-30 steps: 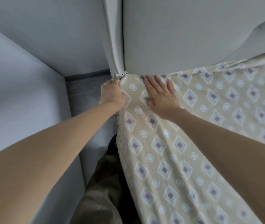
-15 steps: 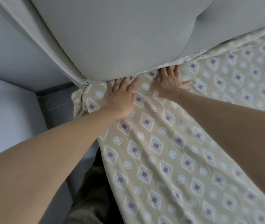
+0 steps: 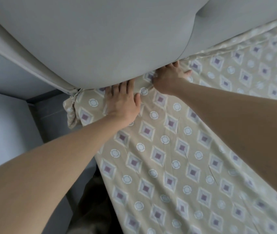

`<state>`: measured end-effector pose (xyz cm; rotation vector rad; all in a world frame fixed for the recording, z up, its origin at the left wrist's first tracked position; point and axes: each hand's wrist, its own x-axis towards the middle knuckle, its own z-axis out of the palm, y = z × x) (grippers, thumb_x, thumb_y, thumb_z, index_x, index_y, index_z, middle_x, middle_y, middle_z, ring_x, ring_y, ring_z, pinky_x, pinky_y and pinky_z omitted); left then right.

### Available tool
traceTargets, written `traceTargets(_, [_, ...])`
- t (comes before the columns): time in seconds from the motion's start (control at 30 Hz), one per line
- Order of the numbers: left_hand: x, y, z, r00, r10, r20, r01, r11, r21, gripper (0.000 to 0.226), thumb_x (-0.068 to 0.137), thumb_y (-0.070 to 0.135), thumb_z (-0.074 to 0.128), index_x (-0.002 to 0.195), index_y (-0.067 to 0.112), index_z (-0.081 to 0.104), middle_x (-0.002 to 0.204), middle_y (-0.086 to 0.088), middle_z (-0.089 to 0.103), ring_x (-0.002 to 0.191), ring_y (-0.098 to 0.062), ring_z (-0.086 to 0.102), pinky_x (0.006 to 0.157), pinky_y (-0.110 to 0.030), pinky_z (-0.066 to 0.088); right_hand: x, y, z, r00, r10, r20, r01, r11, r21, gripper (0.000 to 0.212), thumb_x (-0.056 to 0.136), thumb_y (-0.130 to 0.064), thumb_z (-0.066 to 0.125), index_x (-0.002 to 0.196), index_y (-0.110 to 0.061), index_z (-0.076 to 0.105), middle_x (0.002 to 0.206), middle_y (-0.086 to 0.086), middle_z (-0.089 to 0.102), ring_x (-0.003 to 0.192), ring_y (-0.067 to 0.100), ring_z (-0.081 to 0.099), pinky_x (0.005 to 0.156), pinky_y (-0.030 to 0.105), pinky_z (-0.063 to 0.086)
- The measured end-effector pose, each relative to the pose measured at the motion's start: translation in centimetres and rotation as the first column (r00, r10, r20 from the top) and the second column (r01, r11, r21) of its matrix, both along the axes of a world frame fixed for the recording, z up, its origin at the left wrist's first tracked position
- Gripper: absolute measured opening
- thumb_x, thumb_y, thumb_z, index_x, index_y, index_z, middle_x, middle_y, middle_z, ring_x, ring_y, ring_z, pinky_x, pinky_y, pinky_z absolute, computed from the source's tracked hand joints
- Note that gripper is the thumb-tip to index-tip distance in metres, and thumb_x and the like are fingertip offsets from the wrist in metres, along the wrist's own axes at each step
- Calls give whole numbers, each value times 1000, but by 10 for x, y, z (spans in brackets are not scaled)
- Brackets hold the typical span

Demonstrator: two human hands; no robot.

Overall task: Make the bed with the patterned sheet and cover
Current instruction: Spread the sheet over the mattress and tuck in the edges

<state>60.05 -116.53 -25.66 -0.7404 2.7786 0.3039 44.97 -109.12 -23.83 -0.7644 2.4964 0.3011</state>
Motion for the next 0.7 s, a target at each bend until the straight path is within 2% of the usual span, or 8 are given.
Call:
traceTargets(0.1, [-9,-2,5,998,28,59,-29,999,16,61,94,40,31,146,8,25,149,-15,31,137,-34,28,115,-47,17,-2,1,2,1000,5,1,-5,996,-89,46,93,-34,36,138,-28,44,154,1,22,145,29,6,102,77,6])
traceTargets(0.17, [-18,-3,12,990,41,133,-46,998,35,61,92,40,33,142,6,30,145,-17,35,134,-34,32,113,-45,21,3,7,1,1000,-11,-23,6,978,-211,43,91,-27,36,132,-24,49,150,3,29,143,30,11,102,78,4])
traceTargets(0.27, [-28,-5,22,977,74,198,-94,992,90,60,89,42,38,137,7,35,140,-17,41,131,-34,37,104,-42,30,27,24,-3,994,13,-111,-57,912,-406,42,95,-18,37,137,-17,41,148,9,30,142,32,17,102,77,12])
traceTargets(0.33, [-31,-6,27,972,79,221,-103,990,99,62,88,46,40,136,7,37,137,-17,45,128,-34,41,100,-41,36,43,34,-2,988,59,-146,-115,902,-416,51,94,-10,39,144,-14,32,152,12,24,142,31,19,103,73,19])
traceTargets(0.4, [-32,-6,29,971,86,221,-111,989,101,64,88,48,42,137,7,37,138,-17,46,129,-34,41,99,-40,37,48,38,0,990,65,-122,-110,905,-411,60,92,-6,37,149,-12,21,157,10,15,146,29,10,106,70,17])
traceTargets(0.5, [-29,-7,26,978,98,184,-117,988,95,60,88,47,42,135,9,39,138,-16,45,129,-33,40,97,-40,37,47,42,-1,992,98,-81,-123,898,-422,64,94,-2,34,152,-14,10,159,3,6,147,31,-6,106,73,10])
traceTargets(0.6, [-21,-8,16,988,69,136,-84,991,106,61,89,45,40,138,10,35,145,-15,37,133,-33,34,103,-42,31,42,31,-1,992,127,20,-112,929,-352,66,94,-12,38,152,-20,8,159,-4,4,145,34,-15,100,79,9])
traceTargets(0.7, [-14,-10,9,998,7,65,-14,995,102,62,92,41,38,145,9,27,151,-13,28,138,-32,28,111,-43,25,37,11,2,991,112,77,-94,973,-210,82,87,-51,53,151,-27,6,155,-10,4,144,34,-18,94,83,8])
